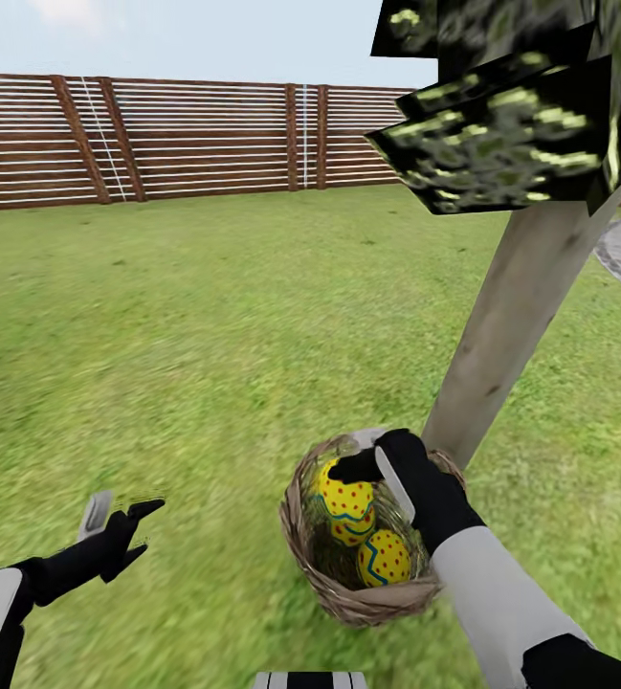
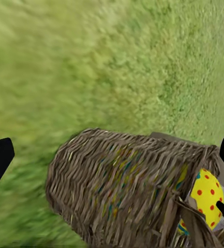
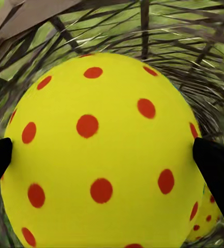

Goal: Take the three Easter eggs out of the wicker basket on the lawn in the garden, then place them on the lawn next to a single tree (choose any tree) so that all three eggs are next to the same tree and none are left in the basket.

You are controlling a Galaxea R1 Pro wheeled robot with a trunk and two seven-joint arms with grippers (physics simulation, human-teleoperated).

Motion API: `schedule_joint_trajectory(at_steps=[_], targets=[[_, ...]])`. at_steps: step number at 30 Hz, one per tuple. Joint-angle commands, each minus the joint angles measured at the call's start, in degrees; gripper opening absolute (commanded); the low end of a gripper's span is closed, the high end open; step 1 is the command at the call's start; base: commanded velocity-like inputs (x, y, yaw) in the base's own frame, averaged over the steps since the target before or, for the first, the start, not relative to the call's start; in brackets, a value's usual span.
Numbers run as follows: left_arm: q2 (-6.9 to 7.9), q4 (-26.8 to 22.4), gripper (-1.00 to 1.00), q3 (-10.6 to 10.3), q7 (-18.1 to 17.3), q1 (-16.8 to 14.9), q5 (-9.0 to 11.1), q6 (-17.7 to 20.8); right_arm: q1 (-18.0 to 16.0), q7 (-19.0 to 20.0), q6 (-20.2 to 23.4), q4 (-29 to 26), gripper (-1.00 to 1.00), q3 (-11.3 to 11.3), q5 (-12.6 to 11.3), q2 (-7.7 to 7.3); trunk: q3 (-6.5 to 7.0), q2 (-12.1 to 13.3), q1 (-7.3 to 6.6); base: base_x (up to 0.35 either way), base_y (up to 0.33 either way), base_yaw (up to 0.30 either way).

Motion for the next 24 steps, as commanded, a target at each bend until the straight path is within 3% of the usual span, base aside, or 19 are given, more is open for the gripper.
schedule_joint_trajectory(at_steps=[1,8,13,14,16,19,24], targets=[[0.01,0.29,1.00,0.40,0.91,0.06,0.82,-0.10,-0.27,-0.55,0.02,0.29,-1.00,0.38,-0.07,-0.35,0.18,-0.01,-0.04,0.000,0.000,0.000],[0.26,2.53,1.00,0.12,2.03,0.02,0.96,-2.34,-0.11,-2.81,-0.05,2.55,-1.00,1.22,3.09,-2.62,1.73,0.09,-0.22,-0.001,0.000,0.000],[0.24,4.12,1.00,0.12,2.03,0.00,0.97,-3.95,-0.11,-2.89,-0.04,3.93,-1.00,1.22,4.57,-4.25,2.78,0.63,-0.59,-0.271,0.000,0.000],[0.22,6.76,1.00,0.12,2.03,0.02,0.97,-4.75,-0.11,-2.60,-0.04,3.93,-1.00,1.22,4.55,-4.60,2.96,1.03,-0.81,-0.340,0.000,0.000],[0.20,6.76,1.00,0.12,2.03,0.02,0.96,-4.75,-0.11,1.08,0.05,3.91,-1.00,1.24,4.55,-5.05,3.32,1.84,-1.25,-0.345,0.000,0.000],[0.19,6.76,1.00,0.12,2.03,0.02,0.97,-4.75,-0.12,10.33,0.12,2.89,-1.00,1.23,4.83,-6.84,3.86,3.04,-1.90,-0.346,0.000,0.000],[0.21,6.76,1.00,0.12,2.03,-0.16,0.96,-4.75,-0.13,24.24,0.04,-5.21,-1.00,0.28,4.41,-11.14,4.76,5.04,-3.00,-0.191,0.000,0.000]])
